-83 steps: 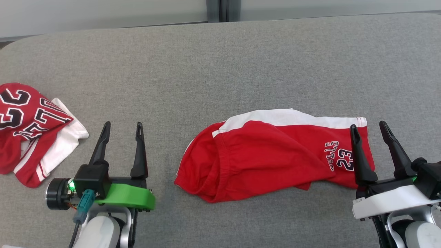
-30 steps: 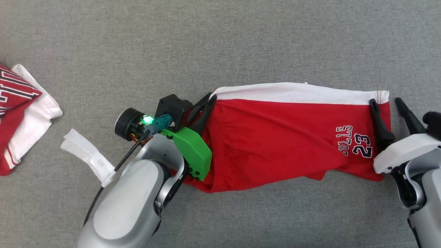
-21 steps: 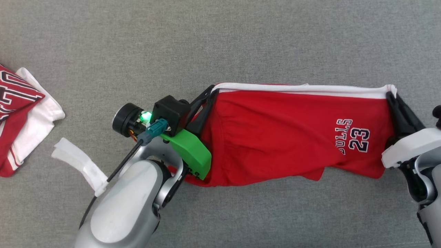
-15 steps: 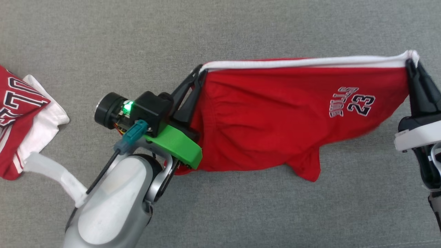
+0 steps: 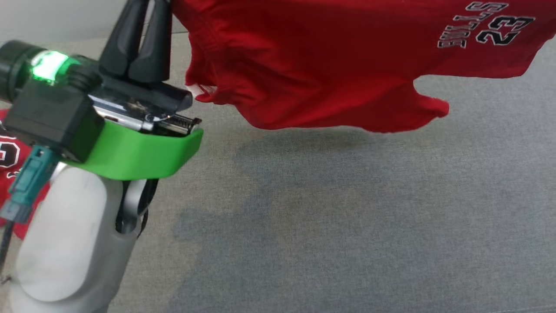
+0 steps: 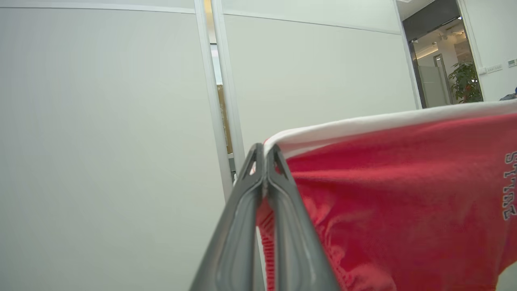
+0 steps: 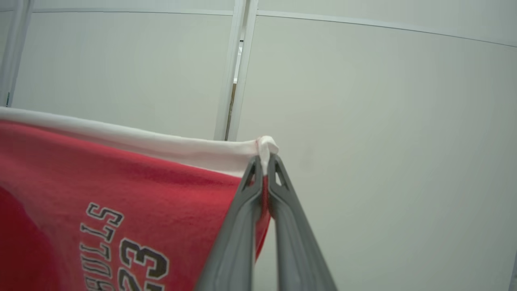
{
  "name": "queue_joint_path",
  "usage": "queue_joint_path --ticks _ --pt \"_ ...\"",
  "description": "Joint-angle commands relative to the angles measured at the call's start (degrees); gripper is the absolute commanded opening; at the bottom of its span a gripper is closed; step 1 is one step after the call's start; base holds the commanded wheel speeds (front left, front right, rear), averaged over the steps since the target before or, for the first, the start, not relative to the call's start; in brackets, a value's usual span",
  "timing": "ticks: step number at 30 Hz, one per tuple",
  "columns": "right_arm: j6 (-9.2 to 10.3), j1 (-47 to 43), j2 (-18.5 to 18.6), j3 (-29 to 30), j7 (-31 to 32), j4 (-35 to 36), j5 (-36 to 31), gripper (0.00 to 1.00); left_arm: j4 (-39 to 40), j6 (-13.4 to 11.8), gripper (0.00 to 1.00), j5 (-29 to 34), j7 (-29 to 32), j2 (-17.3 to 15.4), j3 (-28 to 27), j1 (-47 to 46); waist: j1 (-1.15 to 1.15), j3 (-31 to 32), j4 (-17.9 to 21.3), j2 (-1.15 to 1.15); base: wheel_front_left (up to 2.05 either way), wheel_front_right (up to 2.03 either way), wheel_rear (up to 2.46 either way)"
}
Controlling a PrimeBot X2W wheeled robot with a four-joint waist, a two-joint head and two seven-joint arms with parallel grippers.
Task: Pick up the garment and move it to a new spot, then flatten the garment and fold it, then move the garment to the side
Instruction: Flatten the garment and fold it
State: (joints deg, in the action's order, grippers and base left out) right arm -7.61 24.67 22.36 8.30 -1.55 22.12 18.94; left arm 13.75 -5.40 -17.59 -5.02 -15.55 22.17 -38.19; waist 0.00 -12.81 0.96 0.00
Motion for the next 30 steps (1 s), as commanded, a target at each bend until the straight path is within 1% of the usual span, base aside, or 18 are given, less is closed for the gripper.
queue_joint_path --ticks 1,4,9,13,15,17,20,24,28,30 --pt "0.21 1.26 0.10 0.37 1.17 0.37 0.20 0.00 0.26 -0.48 0.00 -0.24 0.33 -0.82 -1.04 -1.62 0.00 1.94 0.15 0.00 0.00 0.00 0.00" --pt "0.21 3.86 0.43 -0.44 3.58 0.80 1.18 0.00 0.29 0.14 0.00 -0.92 1.28 -0.91 -1.58 -4.12 0.00 2.40 0.04 0.00 0.00 0.00 0.00" --pt "0.19 7.96 0.72 -2.54 5.68 -2.19 3.38 0.00 -2.64 1.59 0.00 -2.31 2.76 -0.26 -0.95 -7.66 0.00 1.30 0.26 0.00 0.00 0.00 0.00" --pt "0.19 13.77 1.16 -4.93 6.47 -7.34 5.65 0.00 -9.17 3.24 0.00 -4.03 3.13 1.14 -1.00 -12.60 0.00 -2.01 0.90 0.00 0.00 0.00 0.00" --pt "0.18 17.85 1.20 -6.77 6.09 -10.98 6.91 0.00 -14.28 4.34 0.00 -5.21 2.23 2.30 -1.11 -15.77 0.00 -4.17 1.23 0.00 0.00 0.00 0.00" --pt "0.18 22.78 1.23 -8.49 5.47 -15.30 7.82 0.00 -20.18 5.43 0.00 -5.65 0.42 3.69 -1.29 -20.06 0.00 -6.58 1.49 0.00 0.00 0.00 0.00" --pt "0.17 31.93 0.78 -11.71 3.71 -23.14 8.73 0.00 -31.37 7.06 0.00 -6.31 -3.87 6.17 -1.88 -27.15 0.00 -9.97 1.99 0.00 0.00 0.00 0.00" --pt "0.17 43.39 -1.72 -15.41 -0.66 -35.82 9.63 0.00 -46.52 8.54 0.00 -8.24 -8.26 8.81 -4.14 -36.12 0.00 -12.10 3.34 0.00 0.00 0.00 0.00" --pt "0.17 51.95 -5.67 -18.61 -6.57 -49.17 10.39 0.00 -58.12 8.66 0.00 -8.11 -10.01 10.23 -5.87 -41.66 0.00 -11.92 4.76 0.00 0.00 0.00 0.00" --pt "0.17 54.43 -7.99 -20.47 -9.13 -54.95 11.20 0.00 -61.78 7.92 0.00 -7.58 -10.20 10.41 -7.33 -42.80 0.00 -11.93 5.44 0.00 0.00 0.00 0.00"
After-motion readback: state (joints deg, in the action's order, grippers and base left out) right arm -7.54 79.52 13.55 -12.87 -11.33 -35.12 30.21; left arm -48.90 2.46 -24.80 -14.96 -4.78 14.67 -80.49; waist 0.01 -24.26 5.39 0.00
